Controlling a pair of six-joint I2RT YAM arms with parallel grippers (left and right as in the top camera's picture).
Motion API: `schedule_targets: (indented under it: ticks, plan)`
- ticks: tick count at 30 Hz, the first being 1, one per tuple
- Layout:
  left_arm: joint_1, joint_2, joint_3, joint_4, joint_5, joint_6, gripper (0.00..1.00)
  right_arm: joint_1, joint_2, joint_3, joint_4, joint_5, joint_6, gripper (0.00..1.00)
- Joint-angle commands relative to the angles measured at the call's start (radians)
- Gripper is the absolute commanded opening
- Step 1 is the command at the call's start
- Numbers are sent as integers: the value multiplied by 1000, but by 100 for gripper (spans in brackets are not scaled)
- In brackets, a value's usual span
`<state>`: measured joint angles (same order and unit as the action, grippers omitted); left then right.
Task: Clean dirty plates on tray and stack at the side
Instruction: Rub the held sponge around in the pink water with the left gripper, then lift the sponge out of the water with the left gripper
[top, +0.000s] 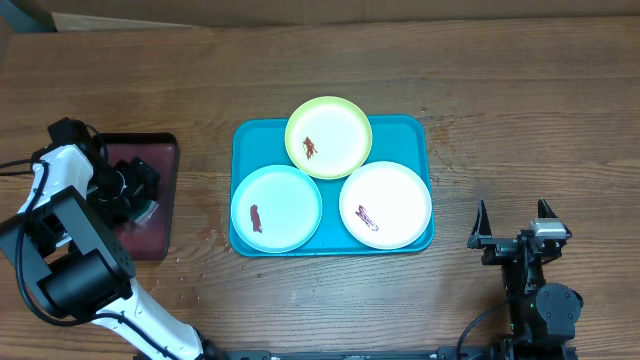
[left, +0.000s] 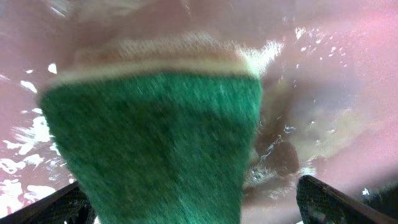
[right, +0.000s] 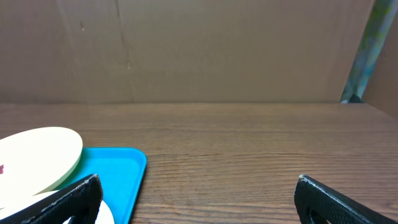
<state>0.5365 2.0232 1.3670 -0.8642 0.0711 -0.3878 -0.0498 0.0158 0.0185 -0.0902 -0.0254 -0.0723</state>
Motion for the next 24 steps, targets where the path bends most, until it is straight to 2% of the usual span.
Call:
schedule_targets:
  ticks: [1, 3, 4, 5, 7, 8, 9, 11, 12, 18, 24]
  plan:
    - [0, 17, -9, 28, -85, 7, 100, 6, -2, -10, 6, 6, -3, 100]
    - [0, 17, -9, 35, -98, 7, 99, 6, -2, -10, 6, 6, -3, 100]
    - [0, 17, -9, 35, -97, 7, 95, 6, -2, -10, 6, 6, -3, 100]
    - [0, 17, -9, 35, -97, 6, 86, 6, -2, -10, 6, 6, -3, 100]
    - [0, 17, -9, 35, -97, 7, 65, 6, -2, -10, 6, 6, -3, 100]
    - [0, 17, -9, 35, -97, 7, 46, 6, -2, -10, 6, 6, -3, 100]
    - [0, 17, -9, 35, -97, 7, 32, 6, -2, -10, 6, 6, -3, 100]
    - [0, 17, -9, 34, -97, 7, 9, 6, -2, -10, 6, 6, -3, 100]
    - [0, 17, -9, 34, -97, 7, 4, 6, -2, -10, 6, 6, -3, 100]
    - [0, 11, 19, -9, -97, 6, 4, 6, -2, -10, 6, 6, -3, 100]
    - [0, -24, 214, -188, -93, -2, 4, 6, -2, -10, 6, 6, -3, 100]
